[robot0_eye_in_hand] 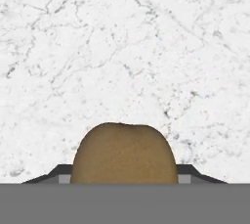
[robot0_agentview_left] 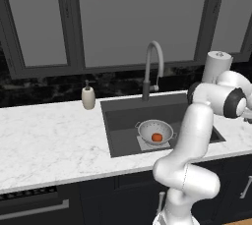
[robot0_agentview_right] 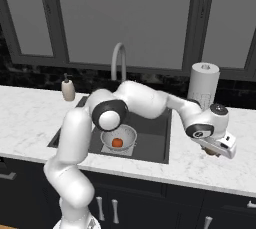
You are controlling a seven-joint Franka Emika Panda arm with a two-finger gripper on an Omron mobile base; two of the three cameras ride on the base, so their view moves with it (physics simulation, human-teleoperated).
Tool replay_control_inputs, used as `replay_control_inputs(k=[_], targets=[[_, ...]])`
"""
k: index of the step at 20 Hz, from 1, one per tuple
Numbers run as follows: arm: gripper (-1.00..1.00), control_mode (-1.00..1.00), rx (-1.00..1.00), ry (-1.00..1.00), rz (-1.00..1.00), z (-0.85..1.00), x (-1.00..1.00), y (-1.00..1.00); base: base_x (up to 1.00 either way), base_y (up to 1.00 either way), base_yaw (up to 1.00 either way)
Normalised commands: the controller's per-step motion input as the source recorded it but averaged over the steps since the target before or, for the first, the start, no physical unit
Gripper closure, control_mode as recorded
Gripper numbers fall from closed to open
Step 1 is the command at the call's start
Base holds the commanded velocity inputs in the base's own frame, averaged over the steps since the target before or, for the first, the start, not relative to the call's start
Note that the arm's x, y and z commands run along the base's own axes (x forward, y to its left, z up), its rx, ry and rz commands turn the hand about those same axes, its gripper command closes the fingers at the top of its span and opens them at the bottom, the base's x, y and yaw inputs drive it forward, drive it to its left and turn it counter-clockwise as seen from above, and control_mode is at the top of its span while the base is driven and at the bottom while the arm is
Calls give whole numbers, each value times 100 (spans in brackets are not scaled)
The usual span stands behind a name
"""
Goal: Put the colander in the sink, put the kiwi, orange in the colander, and turn on the sink faucet and pour water over the colander.
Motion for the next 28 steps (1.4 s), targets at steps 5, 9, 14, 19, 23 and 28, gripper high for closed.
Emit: replay_control_inputs(k=[5,9,14,19,23,28], targets=[[100,-100,0,0,0,44,-4,79,0,0,0],[100,-100,0,0,1,31,0,81,0,0,0],[100,-100,0,-1,7,11,-2,84,0,0,0],[100,-100,3,0,14,9,0,83,0,0,0],[100,-100,9,0,15,7,6,69,0,0,0],[100,-100,10,0,16,0,14,63,0,0,0]])
